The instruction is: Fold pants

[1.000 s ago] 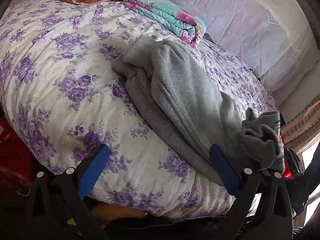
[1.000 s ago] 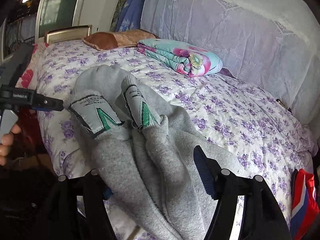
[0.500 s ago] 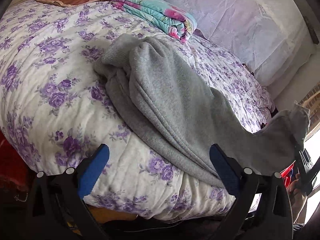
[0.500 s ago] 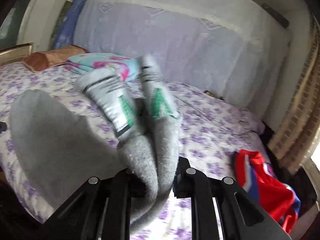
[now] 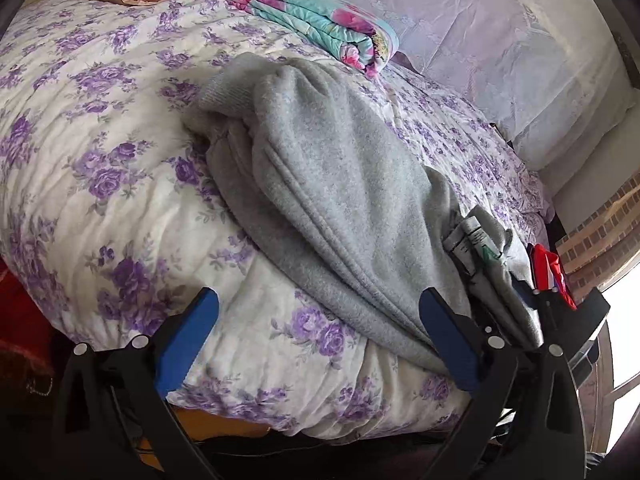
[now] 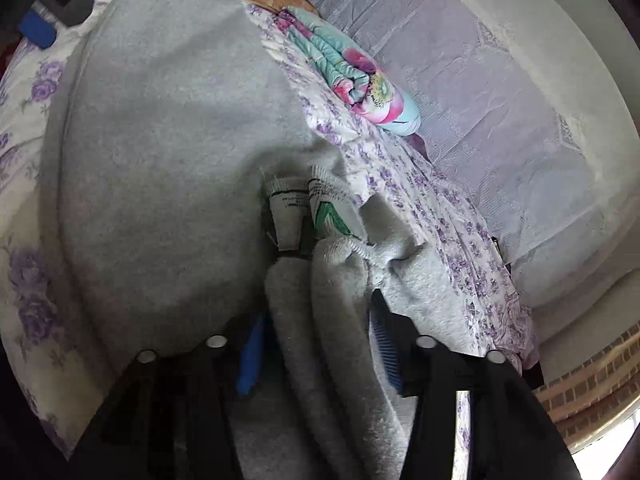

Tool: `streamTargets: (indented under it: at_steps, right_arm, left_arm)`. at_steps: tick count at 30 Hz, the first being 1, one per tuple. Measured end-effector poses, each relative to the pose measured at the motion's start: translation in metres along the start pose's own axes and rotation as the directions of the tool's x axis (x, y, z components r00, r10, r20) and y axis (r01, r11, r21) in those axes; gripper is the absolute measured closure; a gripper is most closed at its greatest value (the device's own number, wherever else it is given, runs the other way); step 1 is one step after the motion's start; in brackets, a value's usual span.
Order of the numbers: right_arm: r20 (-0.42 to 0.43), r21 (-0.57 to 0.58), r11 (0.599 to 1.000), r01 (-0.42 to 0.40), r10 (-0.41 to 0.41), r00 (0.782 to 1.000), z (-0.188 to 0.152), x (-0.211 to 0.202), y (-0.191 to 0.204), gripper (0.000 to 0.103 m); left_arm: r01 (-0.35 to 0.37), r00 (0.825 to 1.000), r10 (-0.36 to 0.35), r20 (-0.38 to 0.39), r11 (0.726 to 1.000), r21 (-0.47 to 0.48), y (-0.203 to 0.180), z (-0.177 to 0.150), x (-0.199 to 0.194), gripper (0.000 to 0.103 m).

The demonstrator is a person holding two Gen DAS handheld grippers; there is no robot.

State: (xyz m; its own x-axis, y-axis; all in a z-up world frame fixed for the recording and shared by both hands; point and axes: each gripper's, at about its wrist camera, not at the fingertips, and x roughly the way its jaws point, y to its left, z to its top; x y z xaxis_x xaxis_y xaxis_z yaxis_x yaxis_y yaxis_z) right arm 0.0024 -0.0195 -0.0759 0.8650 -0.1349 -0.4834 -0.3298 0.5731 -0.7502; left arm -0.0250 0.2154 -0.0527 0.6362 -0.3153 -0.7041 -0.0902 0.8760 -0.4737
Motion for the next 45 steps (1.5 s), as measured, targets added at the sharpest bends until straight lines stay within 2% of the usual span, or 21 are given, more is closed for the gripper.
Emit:
streamTargets:
  at_steps: [2, 5, 8, 10, 13, 14, 15, 16, 19, 21, 23, 26, 28, 29, 30, 33, 36, 40, 42, 44, 45]
  right_arm:
    - [0.05, 0.008, 1.0, -0.01, 0.009, 0.999, -0.002, -0.014, -0.011, 0.027]
    - [0.088, 0.003, 0.998, -0.056, 0.056, 0.995, -0.008, -0.032, -0.016, 0.028]
    - [0.113, 0.028, 1.0, -0.013, 0.01, 0.994, -0.006, -0.036, -0.023, 0.028]
    - [0.086, 0.03, 0.999, -0.012, 0.01, 0.996, 0.003, -0.028, -0.02, 0.027]
    - [-0.031, -0.022, 1.0, 0.014, -0.015, 0.999, 0.008, 0.004, -0.007, 0.029]
    - [-0.058, -0.013, 1.0, -0.008, 0.007, 0.998, 0.009, 0.013, -0.006, 0.038]
    - [-0.068, 0.025, 0.998, -0.059, 0.061, 0.996, 0.011, 0.016, -0.011, 0.067]
    - [-0.065, 0.063, 0.993, -0.1, 0.105, 0.992, 0.012, 0.014, -0.016, 0.086]
    - [-0.006, 0.077, 0.992, -0.1, 0.101, 0.995, 0.008, -0.011, -0.028, 0.088]
    - [0.023, 0.056, 0.986, -0.159, 0.158, 0.987, -0.001, -0.027, -0.029, 0.088]
    - [0.001, 0.032, 0.983, -0.178, 0.178, 0.984, -0.007, -0.026, -0.022, 0.085]
    - [-0.033, -0.036, 0.983, -0.181, 0.18, 0.983, -0.014, -0.012, 0.0, 0.068]
    - [0.014, -0.035, 0.989, -0.145, 0.145, 0.989, -0.013, -0.016, 0.001, 0.048]
    - [0.051, -0.017, 0.989, -0.149, 0.149, 0.987, -0.012, -0.025, -0.002, 0.032]
    - [0.103, 0.0, 0.987, -0.158, 0.157, 0.982, -0.013, -0.037, -0.004, 0.028]
    - [0.258, 0.064, 0.978, -0.198, 0.175, 0.95, -0.021, -0.076, -0.017, 0.018]
    - [0.333, 0.2, 0.929, -0.311, 0.234, 0.913, -0.037, -0.094, -0.038, 0.018]
    - [0.343, 0.321, 0.881, -0.347, 0.233, 0.91, -0.064, -0.101, -0.055, 0.018]
    - [0.342, 0.371, 0.857, -0.357, 0.231, 0.911, -0.08, -0.102, -0.061, 0.018]
    - [0.334, 0.426, 0.831, -0.358, 0.223, 0.916, -0.095, -0.101, -0.066, 0.018]
    - [0.329, 0.453, 0.817, -0.358, 0.22, 0.918, -0.102, -0.1, -0.068, 0.018]
  left_arm:
    - [0.001, 1.0, -0.001, -0.001, 1.0, -0.009, 0.004, 0.001, 0.0, 0.005]
    - [0.001, 1.0, -0.001, 0.003, 1.0, -0.013, 0.004, 0.003, 0.0, 0.005]
    - [0.0, 1.0, 0.0, 0.005, 1.0, -0.009, 0.001, 0.003, 0.002, 0.005]
    - [-0.004, 1.0, 0.004, 0.005, 1.0, -0.006, 0.0, 0.002, 0.002, 0.005]
    - [0.009, 1.0, -0.009, 0.004, 1.0, -0.015, 0.0, 0.001, 0.001, 0.005]
    - [0.013, 1.0, -0.013, 0.005, 1.0, -0.019, 0.001, 0.001, 0.0, 0.005]
    - [0.02, 1.0, -0.019, 0.006, 1.0, -0.024, 0.002, 0.001, -0.001, 0.005]
    - [0.025, 1.0, -0.025, 0.007, 0.999, -0.03, 0.004, 0.001, -0.003, 0.005]
    - [0.033, 0.999, -0.033, 0.008, 0.998, -0.047, 0.01, 0.001, -0.006, 0.005]
    - [0.047, 0.999, -0.047, 0.004, 0.997, -0.058, 0.012, 0.002, -0.006, 0.005]
    - [0.043, 0.999, -0.043, 0.008, 0.998, -0.049, 0.01, 0.005, -0.004, 0.005]
    - [0.056, 0.998, -0.055, 0.015, 0.997, -0.048, 0.003, 0.01, 0.003, 0.005]
    - [0.058, 0.998, -0.056, 0.026, 0.997, -0.059, 0.0, 0.016, 0.01, 0.005]
    - [0.072, 0.997, -0.07, 0.03, 0.994, -0.076, 0.0, 0.02, 0.012, 0.005]
    - [0.106, 0.994, -0.104, 0.031, 0.99, -0.091, 0.0, 0.025, 0.015, 0.005]
    - [0.162, 0.987, -0.161, 0.02, 0.977, -0.141, 0.004, 0.041, 0.036, 0.005]
    - [0.172, 0.985, -0.164, 0.057, 0.96, -0.22, 0.013, 0.058, 0.05, 0.005]
    - [0.211, 0.977, -0.188, 0.1, 0.918, -0.335, 0.024, 0.073, 0.054, 0.005]
    - [0.236, 0.971, -0.201, 0.131, 0.901, -0.364, 0.03, 0.074, 0.053, 0.013]
    - [0.258, 0.966, -0.227, 0.125, 0.894, -0.366, 0.035, 0.076, 0.059, 0.053]
    - [0.272, 0.962, -0.241, 0.128, 0.89, -0.367, 0.037, 0.075, 0.062, 0.062]
